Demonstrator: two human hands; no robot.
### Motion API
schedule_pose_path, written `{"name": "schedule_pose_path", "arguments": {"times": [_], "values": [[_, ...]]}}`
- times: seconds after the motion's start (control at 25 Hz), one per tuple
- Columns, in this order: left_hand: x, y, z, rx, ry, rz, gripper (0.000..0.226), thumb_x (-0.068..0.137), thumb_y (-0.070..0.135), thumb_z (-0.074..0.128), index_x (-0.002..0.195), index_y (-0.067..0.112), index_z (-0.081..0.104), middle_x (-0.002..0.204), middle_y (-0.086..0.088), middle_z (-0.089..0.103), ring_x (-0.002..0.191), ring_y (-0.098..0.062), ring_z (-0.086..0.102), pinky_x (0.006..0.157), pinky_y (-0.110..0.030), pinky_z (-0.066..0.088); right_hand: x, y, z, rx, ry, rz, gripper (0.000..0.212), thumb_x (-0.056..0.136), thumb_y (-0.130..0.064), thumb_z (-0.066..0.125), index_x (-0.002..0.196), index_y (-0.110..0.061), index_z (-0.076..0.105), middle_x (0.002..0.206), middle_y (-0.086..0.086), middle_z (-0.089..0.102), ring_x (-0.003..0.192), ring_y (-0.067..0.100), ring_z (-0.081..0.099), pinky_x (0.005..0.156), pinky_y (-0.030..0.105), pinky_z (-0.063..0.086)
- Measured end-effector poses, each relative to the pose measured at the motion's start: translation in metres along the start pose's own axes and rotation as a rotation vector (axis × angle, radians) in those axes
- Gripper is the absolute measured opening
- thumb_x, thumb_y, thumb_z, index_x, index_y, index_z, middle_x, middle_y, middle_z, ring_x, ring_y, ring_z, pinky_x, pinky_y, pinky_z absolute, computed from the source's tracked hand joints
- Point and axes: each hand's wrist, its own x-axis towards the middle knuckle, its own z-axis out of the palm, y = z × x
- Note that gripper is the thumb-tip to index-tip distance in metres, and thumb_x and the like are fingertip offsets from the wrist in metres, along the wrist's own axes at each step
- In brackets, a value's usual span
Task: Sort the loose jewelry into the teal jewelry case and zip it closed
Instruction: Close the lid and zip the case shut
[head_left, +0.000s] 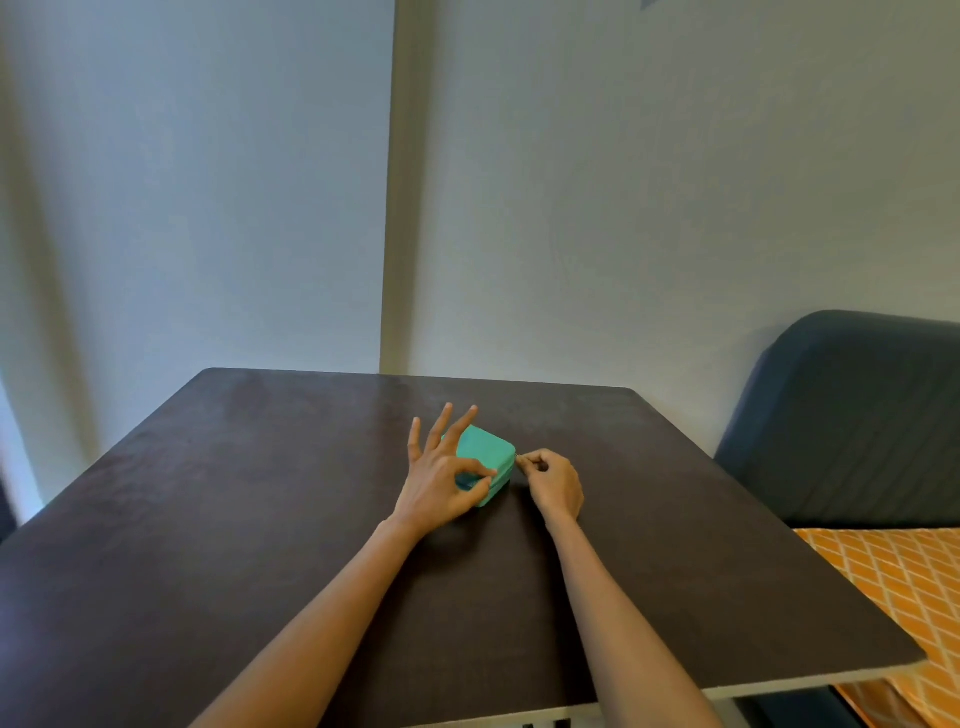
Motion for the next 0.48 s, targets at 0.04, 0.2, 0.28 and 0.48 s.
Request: {"name": "schedule_pose_path", "arguments": {"times": [0.04, 0.2, 0.28, 0.48], "values": [[0.0, 0.002, 0.001, -0.048, 0.012, -0.04, 0.022, 0.079, 0.049, 0.059, 0.09, 0.036, 0.073, 0.155, 0.01, 0.014, 0.146, -0.017, -0.005, 0.113, -0.044, -0.021, 0.0, 0.003, 0.001, 0.02, -0.012, -0.019, 0.013, 0.09, -0.034, 0.06, 0.091, -0.026, 0.07, 0.098, -0.006, 0.07, 0.096, 0.014, 0.061, 0.074, 0.032, 0.05], [0.007, 0.006, 0.008, -0.206, -0.043, -0.336, 0.053, 0.077, 0.059, 0.058, 0.122, 0.032, 0.053, 0.155, 0.001, 0.018, 0.145, -0.019, 0.009, 0.117, -0.046, -0.004, 0.002, 0.01, 0.001, 0.024, -0.043, -0.107, 0.018, 0.094, -0.03, 0.053, 0.101, -0.028, 0.07, 0.107, -0.007, 0.067, 0.105, 0.015, 0.057, 0.08, 0.033, 0.049], [0.013, 0.002, 0.008, -0.295, -0.119, -0.474, 0.058, 0.081, 0.054, 0.06, 0.132, 0.032, 0.042, 0.152, -0.002, 0.02, 0.14, -0.021, 0.024, 0.117, -0.048, 0.011, 0.004, 0.011, 0.003, 0.007, -0.072, -0.122, 0.021, 0.096, -0.03, 0.05, 0.106, -0.029, 0.069, 0.111, -0.007, 0.065, 0.108, 0.015, 0.055, 0.082, 0.034, 0.048], [0.013, -0.007, 0.011, -0.422, -0.171, -0.491, 0.035, 0.083, 0.038, 0.065, 0.115, 0.028, 0.054, 0.134, 0.0, 0.033, 0.121, -0.022, 0.043, 0.1, -0.038, 0.043, 0.011, 0.003, 0.005, -0.117, -0.05, -0.091, 0.02, 0.096, -0.033, 0.051, 0.107, -0.032, 0.067, 0.113, -0.006, 0.062, 0.108, 0.016, 0.054, 0.079, 0.034, 0.048]]}}
